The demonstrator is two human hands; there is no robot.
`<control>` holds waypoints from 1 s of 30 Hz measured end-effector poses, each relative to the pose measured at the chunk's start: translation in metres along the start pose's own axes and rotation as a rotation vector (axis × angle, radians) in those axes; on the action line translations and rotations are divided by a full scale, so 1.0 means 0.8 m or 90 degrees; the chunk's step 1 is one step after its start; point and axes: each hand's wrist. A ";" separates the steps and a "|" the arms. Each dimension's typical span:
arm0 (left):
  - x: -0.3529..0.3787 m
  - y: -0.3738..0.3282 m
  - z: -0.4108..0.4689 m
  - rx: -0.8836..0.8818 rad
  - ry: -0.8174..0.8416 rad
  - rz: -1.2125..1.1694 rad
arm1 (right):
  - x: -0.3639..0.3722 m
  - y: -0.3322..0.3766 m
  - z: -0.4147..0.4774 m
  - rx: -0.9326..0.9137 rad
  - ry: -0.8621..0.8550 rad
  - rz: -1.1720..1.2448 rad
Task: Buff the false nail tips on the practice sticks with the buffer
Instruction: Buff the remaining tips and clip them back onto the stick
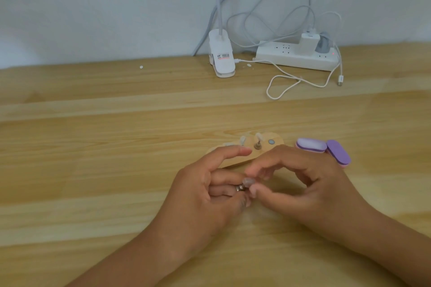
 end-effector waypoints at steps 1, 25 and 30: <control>0.000 0.000 0.000 0.004 -0.002 -0.001 | 0.000 0.000 0.000 0.001 -0.002 0.001; 0.003 -0.002 0.000 0.030 -0.009 -0.010 | 0.000 0.001 0.004 -0.020 0.023 -0.006; 0.003 -0.002 -0.003 0.026 -0.046 -0.028 | -0.020 0.001 0.015 -0.013 -0.023 -0.030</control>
Point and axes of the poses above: each hand's wrist, its own z-axis towards the middle knuckle, its own x-axis out of the palm, y = z × x, and after that the axes turned 6 degrees about -x, right-handed
